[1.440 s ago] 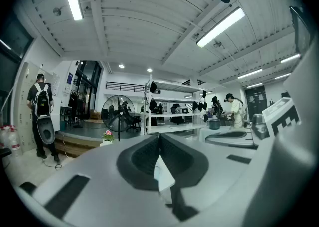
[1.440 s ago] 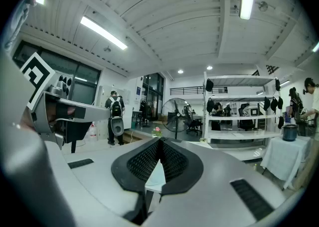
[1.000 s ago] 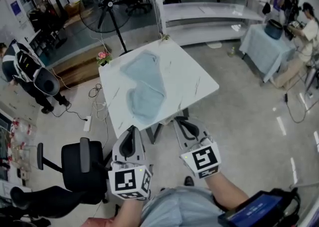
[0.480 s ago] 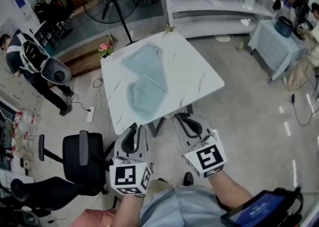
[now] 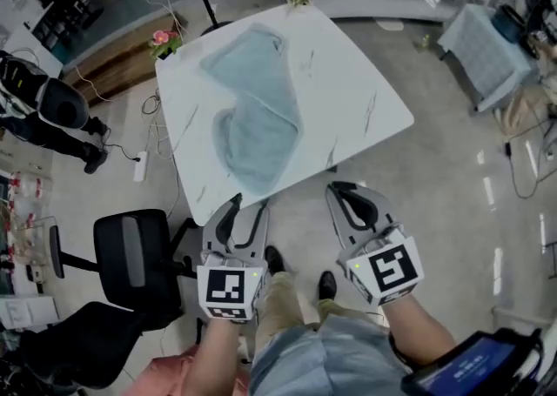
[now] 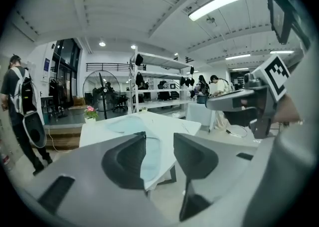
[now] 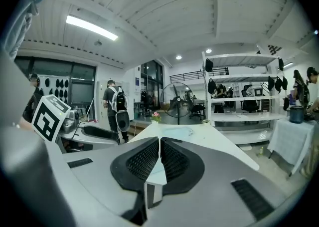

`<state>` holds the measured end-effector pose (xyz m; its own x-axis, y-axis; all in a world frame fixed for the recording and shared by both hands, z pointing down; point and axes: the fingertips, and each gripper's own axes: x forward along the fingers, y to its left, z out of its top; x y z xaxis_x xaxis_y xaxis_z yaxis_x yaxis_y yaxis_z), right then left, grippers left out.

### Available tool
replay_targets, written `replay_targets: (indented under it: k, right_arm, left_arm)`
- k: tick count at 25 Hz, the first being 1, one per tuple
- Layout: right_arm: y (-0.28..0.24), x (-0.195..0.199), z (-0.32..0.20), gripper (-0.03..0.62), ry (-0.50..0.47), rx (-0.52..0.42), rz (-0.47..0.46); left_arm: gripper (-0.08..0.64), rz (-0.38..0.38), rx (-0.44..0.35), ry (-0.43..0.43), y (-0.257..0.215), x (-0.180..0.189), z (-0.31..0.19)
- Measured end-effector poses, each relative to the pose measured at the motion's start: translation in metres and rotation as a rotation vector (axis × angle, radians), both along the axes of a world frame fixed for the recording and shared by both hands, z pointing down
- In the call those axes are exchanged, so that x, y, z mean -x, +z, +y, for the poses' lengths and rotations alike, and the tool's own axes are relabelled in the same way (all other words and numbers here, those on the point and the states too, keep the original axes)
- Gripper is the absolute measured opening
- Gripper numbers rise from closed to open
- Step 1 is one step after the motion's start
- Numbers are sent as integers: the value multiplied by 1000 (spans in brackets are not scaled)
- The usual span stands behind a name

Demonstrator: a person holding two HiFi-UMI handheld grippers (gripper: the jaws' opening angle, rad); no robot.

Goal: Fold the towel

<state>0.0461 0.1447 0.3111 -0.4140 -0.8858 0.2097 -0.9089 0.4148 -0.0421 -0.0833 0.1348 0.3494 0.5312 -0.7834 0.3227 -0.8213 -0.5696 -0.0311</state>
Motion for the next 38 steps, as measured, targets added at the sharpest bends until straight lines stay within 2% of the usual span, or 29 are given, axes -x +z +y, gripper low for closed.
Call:
replay_targets:
  k: [11, 14, 18, 21, 22, 23, 25, 27, 30, 34, 38]
  right_arm:
    - [92, 6, -43, 19, 114, 200, 34]
    - [106, 1, -51, 17, 136, 226, 46]
    - [114, -4, -59, 17, 157, 243, 49]
    - [115, -3, -63, 16, 160, 244, 45]
    - [115, -2, -64, 15, 157, 244, 44]
    - [115, 0, -65, 15, 154, 244, 43]
    - [112, 3, -67, 15, 145, 242, 40]
    - [104, 6, -69, 15, 134, 234, 35]
    - [86, 9, -76, 15, 122, 192, 35]
    - [61, 15, -82, 15, 107, 137, 42]
    - [33, 16, -87, 15, 98, 71, 49]
  left_arm:
    - [183, -166, 192, 237, 136, 3, -50]
    - [184, -183, 256, 249, 159, 7, -58]
    - [167, -276, 293, 298, 175, 2, -52]
    - [163, -292, 318, 293, 183, 4, -52]
    - [135, -287, 329, 278, 183, 6, -55]
    - [54, -281, 344, 267, 183, 9, -59]
    - [32, -263, 384, 261, 177, 11, -63]
    - [26, -221, 412, 262, 163, 9, -63]
    - [25, -119, 419, 255, 126, 3, -64]
    - [23, 9, 387, 251, 69, -6, -64]
    - [18, 143, 321, 253, 6, -16, -66]
